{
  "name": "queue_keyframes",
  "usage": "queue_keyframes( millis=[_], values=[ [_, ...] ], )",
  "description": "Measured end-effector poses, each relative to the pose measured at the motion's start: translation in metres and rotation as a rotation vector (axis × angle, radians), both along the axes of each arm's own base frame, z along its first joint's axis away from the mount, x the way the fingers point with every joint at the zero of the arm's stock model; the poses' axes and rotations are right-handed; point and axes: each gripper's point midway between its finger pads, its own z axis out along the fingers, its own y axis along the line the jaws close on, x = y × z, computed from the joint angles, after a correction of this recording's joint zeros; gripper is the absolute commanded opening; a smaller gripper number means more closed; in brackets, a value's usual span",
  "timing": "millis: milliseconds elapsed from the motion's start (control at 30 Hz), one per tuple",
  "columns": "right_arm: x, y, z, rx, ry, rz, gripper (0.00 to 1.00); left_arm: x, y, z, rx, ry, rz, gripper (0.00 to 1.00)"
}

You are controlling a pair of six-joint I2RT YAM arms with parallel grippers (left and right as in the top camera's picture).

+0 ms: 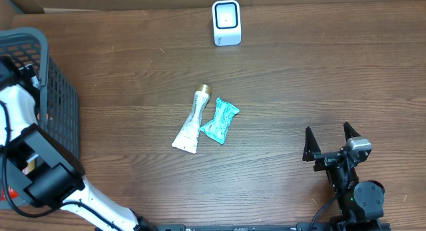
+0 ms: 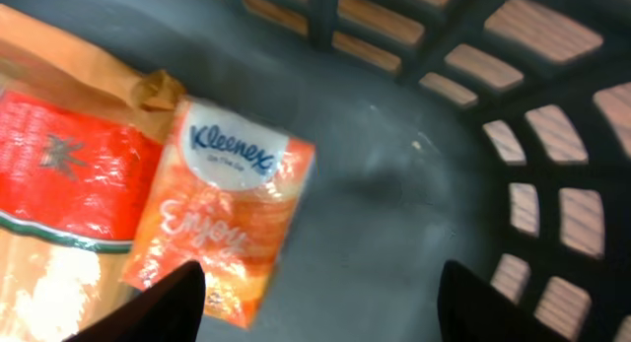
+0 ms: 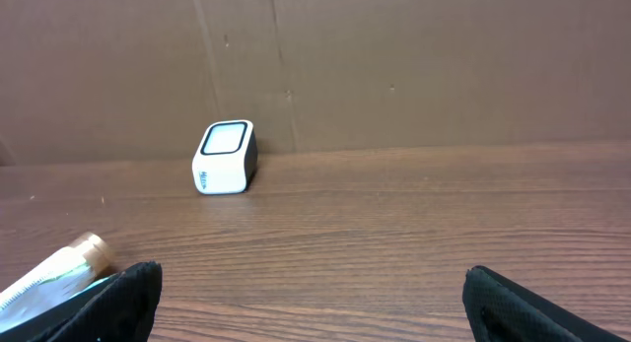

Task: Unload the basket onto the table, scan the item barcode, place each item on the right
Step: 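Reach the left gripper into the basket and grasp the Kleenex pack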

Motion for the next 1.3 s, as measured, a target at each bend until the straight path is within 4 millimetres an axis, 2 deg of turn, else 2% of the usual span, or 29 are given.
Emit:
queue_keyframes(
  millis=[100, 267, 367, 567, 800, 867, 1067, 1300],
  values=[
    [0.000, 0.000, 0.000, 0.000, 0.000, 0.000, 1.00, 0.008, 0.001, 0.017, -0.052, -0.027, 0.006, 0.72],
    [0.000, 0.000, 0.000, 0.000, 0.000, 0.000, 1.00, 0.031, 0.014, 0.076, 0.001, -0.143, 0.001, 0.73],
    [0.000, 0.000, 0.000, 0.000, 0.000, 0.000, 1.00, 0.032, 0.016, 0.084, 0.022, -0.148, -0.006, 0.73],
    [0.000, 0.000, 0.000, 0.000, 0.000, 0.000, 1.00, 0.025, 0.014, 0.062, 0.021, -0.092, -0.043, 0.70],
    [0.000, 0.000, 0.000, 0.000, 0.000, 0.000, 1.00, 0.010, 0.014, -0.005, -0.039, 0.057, -0.031, 0.70],
    [0.000, 0.000, 0.000, 0.000, 0.000, 0.000, 1.00, 0.005, 0.017, -0.017, -0.045, 0.086, -0.022, 0.72],
    [0.000, 0.000, 0.000, 0.000, 0.000, 0.000, 1.00, 0.000, 0.026, -0.019, -0.029, 0.092, -0.005, 0.76],
    [0.000, 0.000, 0.000, 0.000, 0.000, 0.000, 1.00, -0.002, 0.029, -0.019, -0.025, 0.095, 0.003, 0.77]
  ],
)
